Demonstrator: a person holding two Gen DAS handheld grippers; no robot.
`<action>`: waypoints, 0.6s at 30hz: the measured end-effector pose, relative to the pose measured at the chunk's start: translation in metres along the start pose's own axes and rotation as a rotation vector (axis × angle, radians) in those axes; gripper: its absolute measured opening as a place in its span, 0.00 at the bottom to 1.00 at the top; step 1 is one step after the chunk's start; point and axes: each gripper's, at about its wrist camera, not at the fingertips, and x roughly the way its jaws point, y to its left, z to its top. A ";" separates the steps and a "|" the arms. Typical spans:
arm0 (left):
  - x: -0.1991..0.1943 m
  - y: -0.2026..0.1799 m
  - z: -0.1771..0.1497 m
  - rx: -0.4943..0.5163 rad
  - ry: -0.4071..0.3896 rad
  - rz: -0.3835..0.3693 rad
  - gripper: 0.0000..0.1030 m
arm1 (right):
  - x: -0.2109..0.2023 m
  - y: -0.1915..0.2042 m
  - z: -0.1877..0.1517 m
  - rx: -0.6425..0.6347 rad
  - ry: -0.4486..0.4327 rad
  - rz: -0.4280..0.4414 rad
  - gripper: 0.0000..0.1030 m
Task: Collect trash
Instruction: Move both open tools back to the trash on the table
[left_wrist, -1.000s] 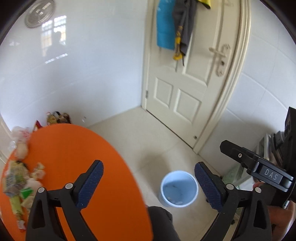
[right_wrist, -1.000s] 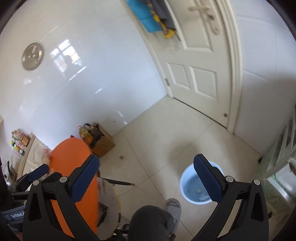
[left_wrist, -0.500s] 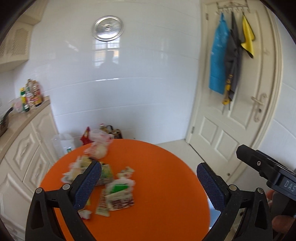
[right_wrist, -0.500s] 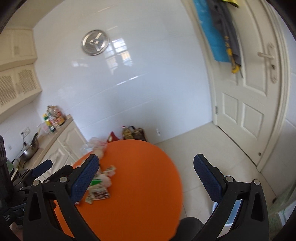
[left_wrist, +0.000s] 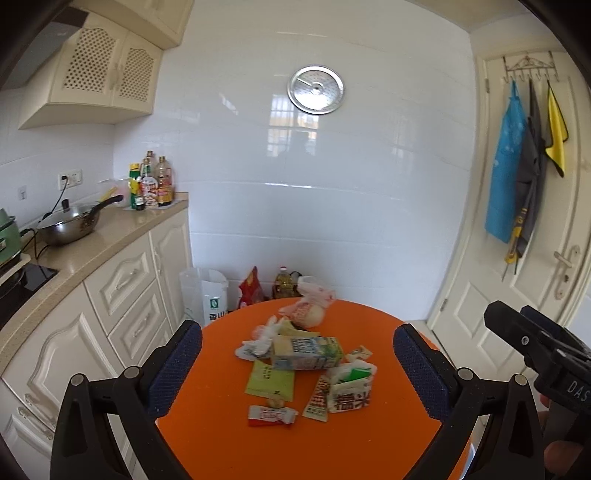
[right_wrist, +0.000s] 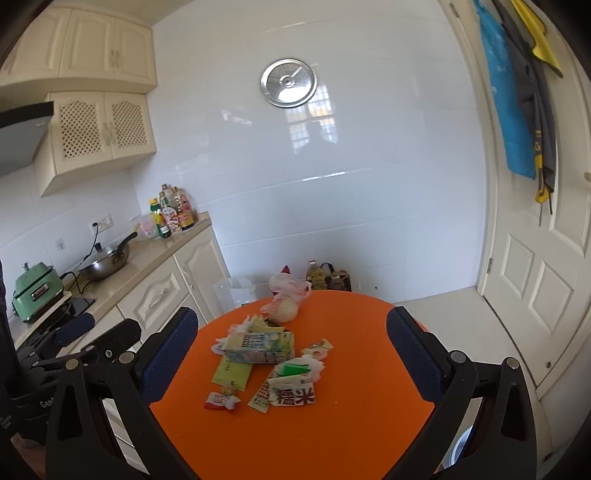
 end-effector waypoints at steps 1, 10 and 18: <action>-0.010 0.004 -0.006 -0.002 -0.003 0.011 0.99 | -0.001 0.006 -0.001 -0.009 -0.001 0.005 1.00; -0.031 0.006 -0.006 -0.032 0.012 0.060 0.99 | 0.013 0.015 -0.013 -0.085 0.066 -0.054 1.00; 0.008 0.012 -0.015 -0.052 0.154 0.090 0.99 | 0.067 -0.003 -0.047 -0.097 0.238 -0.067 1.00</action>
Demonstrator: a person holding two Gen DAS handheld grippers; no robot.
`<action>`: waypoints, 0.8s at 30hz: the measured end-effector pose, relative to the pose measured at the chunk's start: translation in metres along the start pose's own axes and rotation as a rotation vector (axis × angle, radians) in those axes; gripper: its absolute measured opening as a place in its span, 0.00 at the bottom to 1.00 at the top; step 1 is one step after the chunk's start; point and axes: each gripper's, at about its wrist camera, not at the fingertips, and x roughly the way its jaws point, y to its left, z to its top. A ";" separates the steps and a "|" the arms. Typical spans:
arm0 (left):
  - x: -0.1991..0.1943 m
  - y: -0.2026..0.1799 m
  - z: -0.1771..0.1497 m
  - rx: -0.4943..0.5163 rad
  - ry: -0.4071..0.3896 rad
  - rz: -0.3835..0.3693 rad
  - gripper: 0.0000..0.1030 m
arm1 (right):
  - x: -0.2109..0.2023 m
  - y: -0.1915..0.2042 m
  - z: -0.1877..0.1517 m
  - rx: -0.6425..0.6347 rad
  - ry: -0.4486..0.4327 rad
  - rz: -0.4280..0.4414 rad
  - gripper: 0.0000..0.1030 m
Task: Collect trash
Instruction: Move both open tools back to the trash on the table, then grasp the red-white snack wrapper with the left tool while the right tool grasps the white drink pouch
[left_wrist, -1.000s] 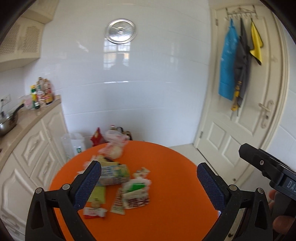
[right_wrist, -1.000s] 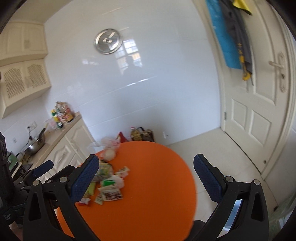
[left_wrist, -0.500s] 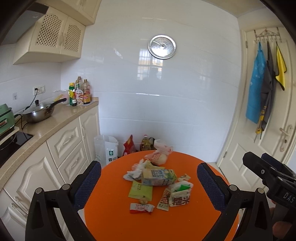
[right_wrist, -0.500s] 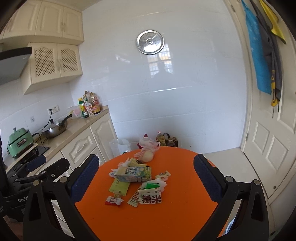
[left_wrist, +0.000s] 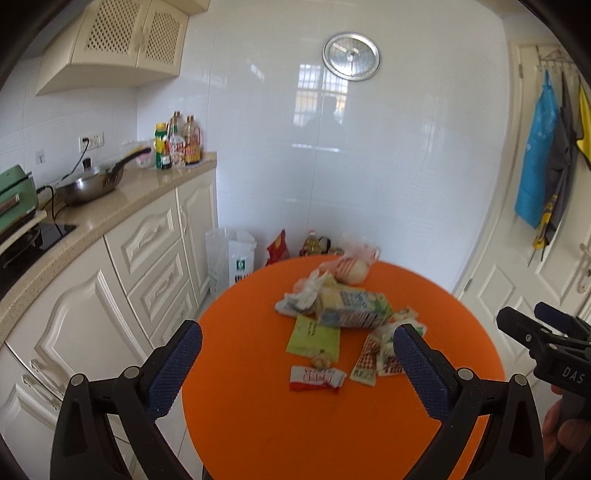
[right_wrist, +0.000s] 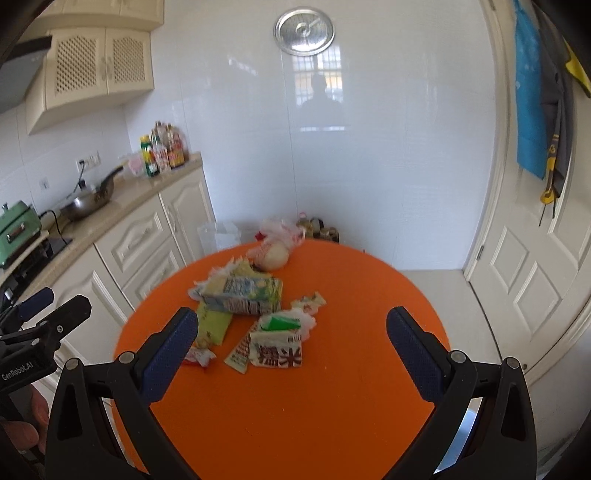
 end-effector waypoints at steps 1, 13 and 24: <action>0.007 0.000 -0.001 -0.002 0.018 0.003 0.99 | 0.009 -0.001 -0.003 -0.003 0.021 0.002 1.00; 0.129 -0.025 0.002 0.018 0.259 -0.002 0.99 | 0.095 -0.001 -0.030 -0.009 0.216 0.012 1.00; 0.268 -0.034 0.018 0.052 0.371 -0.012 0.91 | 0.142 -0.003 -0.037 0.024 0.288 0.050 0.99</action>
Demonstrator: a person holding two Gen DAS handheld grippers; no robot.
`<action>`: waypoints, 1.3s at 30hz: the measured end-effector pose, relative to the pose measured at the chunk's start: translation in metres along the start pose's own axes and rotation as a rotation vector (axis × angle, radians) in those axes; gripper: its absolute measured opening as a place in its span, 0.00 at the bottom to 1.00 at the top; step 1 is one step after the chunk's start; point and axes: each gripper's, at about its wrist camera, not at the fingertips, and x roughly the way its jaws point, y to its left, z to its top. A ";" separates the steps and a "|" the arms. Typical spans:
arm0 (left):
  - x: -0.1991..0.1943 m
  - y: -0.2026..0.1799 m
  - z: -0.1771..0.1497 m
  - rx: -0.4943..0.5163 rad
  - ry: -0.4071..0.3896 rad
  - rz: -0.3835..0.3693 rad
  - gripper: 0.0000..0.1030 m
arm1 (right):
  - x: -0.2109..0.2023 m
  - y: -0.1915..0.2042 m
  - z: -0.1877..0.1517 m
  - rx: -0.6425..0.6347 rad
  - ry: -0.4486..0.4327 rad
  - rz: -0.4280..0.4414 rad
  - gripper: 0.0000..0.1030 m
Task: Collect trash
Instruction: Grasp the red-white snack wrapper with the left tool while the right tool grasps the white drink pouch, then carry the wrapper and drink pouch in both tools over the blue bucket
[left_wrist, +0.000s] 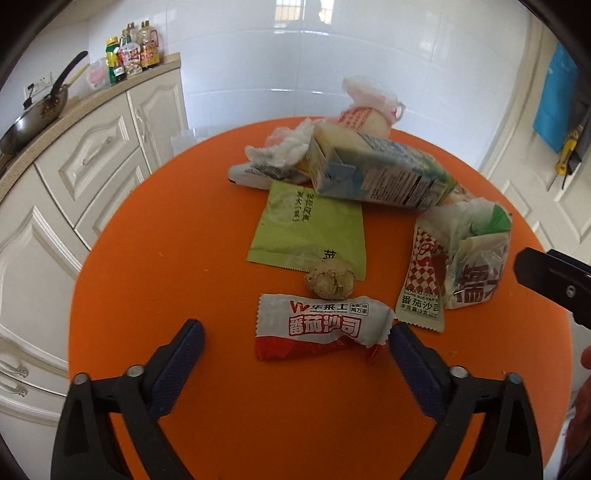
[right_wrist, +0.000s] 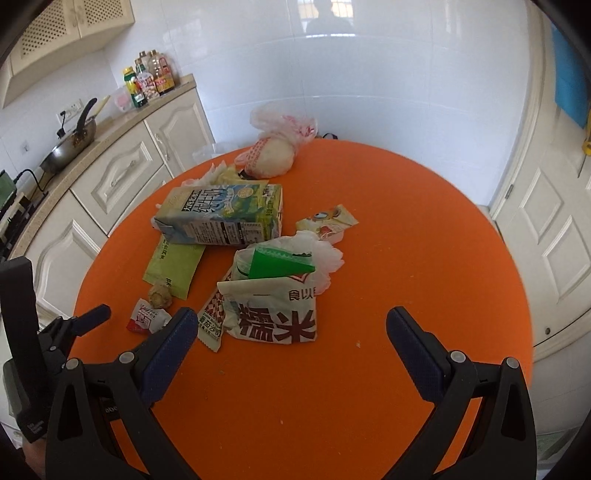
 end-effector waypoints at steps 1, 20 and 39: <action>0.003 -0.004 0.004 0.011 -0.009 -0.007 0.86 | 0.005 0.002 0.001 -0.004 0.003 0.004 0.99; 0.028 0.012 -0.008 -0.005 -0.037 -0.062 0.46 | 0.020 -0.013 -0.019 0.057 0.004 0.145 0.23; -0.044 -0.039 -0.023 0.018 -0.131 -0.133 0.44 | -0.035 -0.038 -0.033 0.083 -0.082 0.216 0.15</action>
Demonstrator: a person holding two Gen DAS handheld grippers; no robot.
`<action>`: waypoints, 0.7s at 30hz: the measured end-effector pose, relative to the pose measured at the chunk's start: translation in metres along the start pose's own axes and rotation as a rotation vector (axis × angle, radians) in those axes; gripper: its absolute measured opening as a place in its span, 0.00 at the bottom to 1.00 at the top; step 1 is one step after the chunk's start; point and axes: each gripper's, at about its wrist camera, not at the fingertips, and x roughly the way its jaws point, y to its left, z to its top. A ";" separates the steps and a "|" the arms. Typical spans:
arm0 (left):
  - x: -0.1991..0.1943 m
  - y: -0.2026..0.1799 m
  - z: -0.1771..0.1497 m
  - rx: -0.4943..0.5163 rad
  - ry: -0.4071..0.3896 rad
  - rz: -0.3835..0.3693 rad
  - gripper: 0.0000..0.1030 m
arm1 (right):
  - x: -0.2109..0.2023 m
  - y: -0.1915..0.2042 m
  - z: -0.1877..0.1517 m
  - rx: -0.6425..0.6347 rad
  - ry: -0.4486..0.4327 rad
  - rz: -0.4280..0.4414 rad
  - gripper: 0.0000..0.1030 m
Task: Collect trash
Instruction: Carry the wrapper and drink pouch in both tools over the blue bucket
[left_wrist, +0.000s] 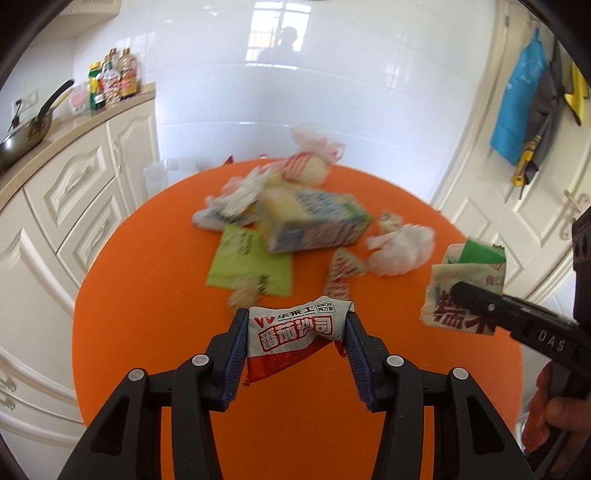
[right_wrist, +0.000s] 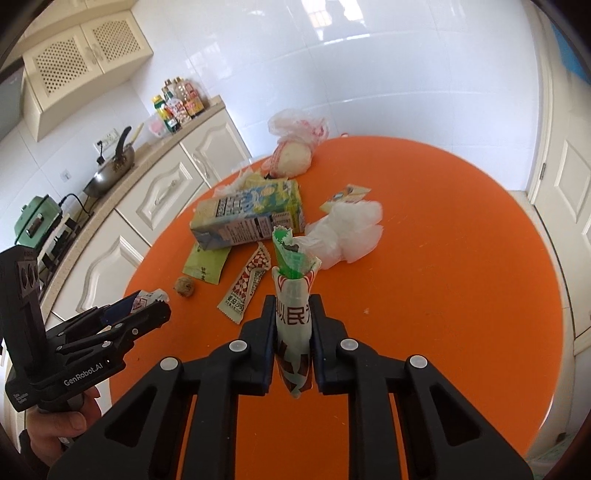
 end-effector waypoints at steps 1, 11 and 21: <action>-0.001 -0.006 0.003 0.007 -0.009 -0.004 0.44 | -0.005 -0.002 0.001 0.005 -0.010 0.002 0.15; -0.020 -0.076 0.029 0.108 -0.082 -0.073 0.44 | -0.064 -0.037 0.003 0.066 -0.125 -0.010 0.15; -0.023 -0.183 0.056 0.261 -0.136 -0.222 0.44 | -0.170 -0.106 -0.002 0.161 -0.309 -0.124 0.15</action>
